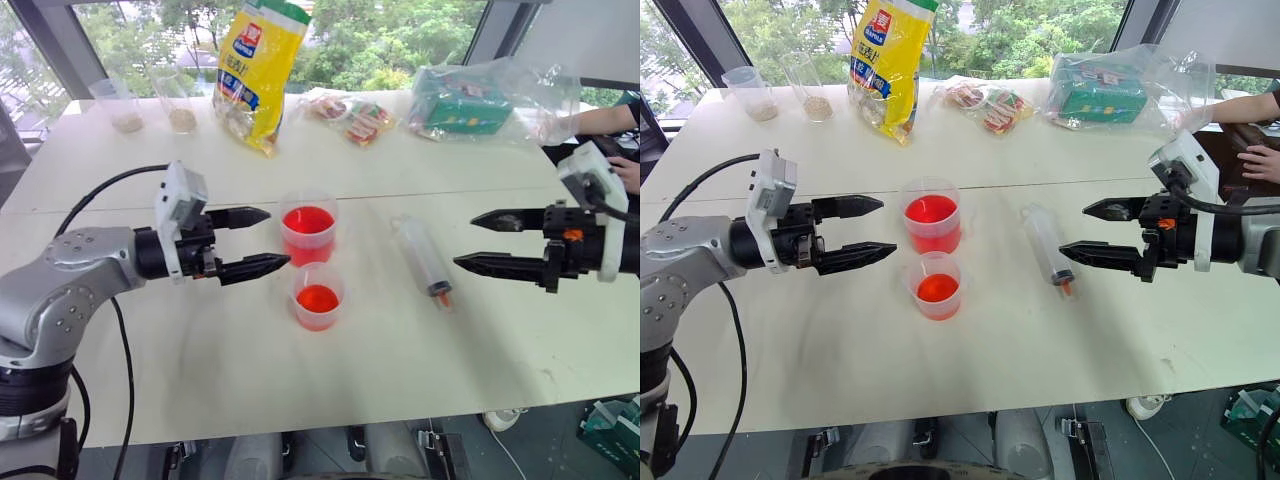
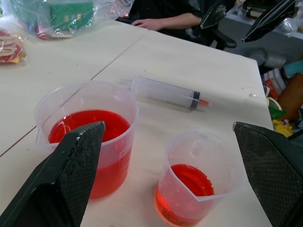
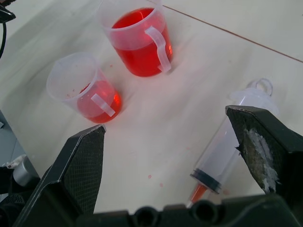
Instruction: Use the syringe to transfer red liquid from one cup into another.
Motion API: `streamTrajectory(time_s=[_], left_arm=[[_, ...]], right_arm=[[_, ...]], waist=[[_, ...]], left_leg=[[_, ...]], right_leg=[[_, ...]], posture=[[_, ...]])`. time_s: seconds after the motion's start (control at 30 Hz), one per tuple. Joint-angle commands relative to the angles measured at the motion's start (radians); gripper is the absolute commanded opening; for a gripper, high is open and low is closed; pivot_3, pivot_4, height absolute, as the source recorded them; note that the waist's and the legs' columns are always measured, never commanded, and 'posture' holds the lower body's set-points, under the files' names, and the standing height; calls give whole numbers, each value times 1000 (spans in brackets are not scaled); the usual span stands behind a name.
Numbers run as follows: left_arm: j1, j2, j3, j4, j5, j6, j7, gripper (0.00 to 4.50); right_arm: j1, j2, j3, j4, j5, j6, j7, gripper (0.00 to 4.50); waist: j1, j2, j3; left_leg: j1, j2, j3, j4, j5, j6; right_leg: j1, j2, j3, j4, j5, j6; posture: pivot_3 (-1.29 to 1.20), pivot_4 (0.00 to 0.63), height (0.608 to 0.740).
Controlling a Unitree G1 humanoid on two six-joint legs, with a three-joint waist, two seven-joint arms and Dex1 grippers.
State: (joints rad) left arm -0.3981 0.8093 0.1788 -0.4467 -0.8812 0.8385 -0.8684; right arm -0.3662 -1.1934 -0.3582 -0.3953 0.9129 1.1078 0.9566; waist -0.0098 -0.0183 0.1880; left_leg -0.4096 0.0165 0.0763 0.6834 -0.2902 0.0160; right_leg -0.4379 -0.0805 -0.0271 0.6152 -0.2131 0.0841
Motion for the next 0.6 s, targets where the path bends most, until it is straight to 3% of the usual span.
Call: streamTrajectory(time_s=[0.03, 0.37, 0.6], left_arm=[[-34, -7, 8, 7, -5, -17, 1, 4500], [-79, -18, -21, 43, 24, -41, -42, 4500], [-98, -29, -36, 57, 32, -41, -45, 4500]], right_arm=[[1, -17, -33, -8, -3, -13, 0, 4431], [46, -6, -35, -27, -19, -14, -51, 4431], [-30, 5, 27, 6, -22, 47, -138, 4431]], waist=[[1, 0, 0], [1, 0, 0], [-1, 0, 0]], left_leg=[[0, 0, 0, 0, 0, 0], [0, 0, 0, 0, 0, 0], [0, 0, 0, 0, 0, 0]], right_leg=[[0, 0, 0, 0, 0, 0], [0, 0, 0, 0, 0, 0], [0, 0, 0, 0, 0, 0]], posture=[[0, 150, 740], [0, 150, 740], [0, 150, 740]])
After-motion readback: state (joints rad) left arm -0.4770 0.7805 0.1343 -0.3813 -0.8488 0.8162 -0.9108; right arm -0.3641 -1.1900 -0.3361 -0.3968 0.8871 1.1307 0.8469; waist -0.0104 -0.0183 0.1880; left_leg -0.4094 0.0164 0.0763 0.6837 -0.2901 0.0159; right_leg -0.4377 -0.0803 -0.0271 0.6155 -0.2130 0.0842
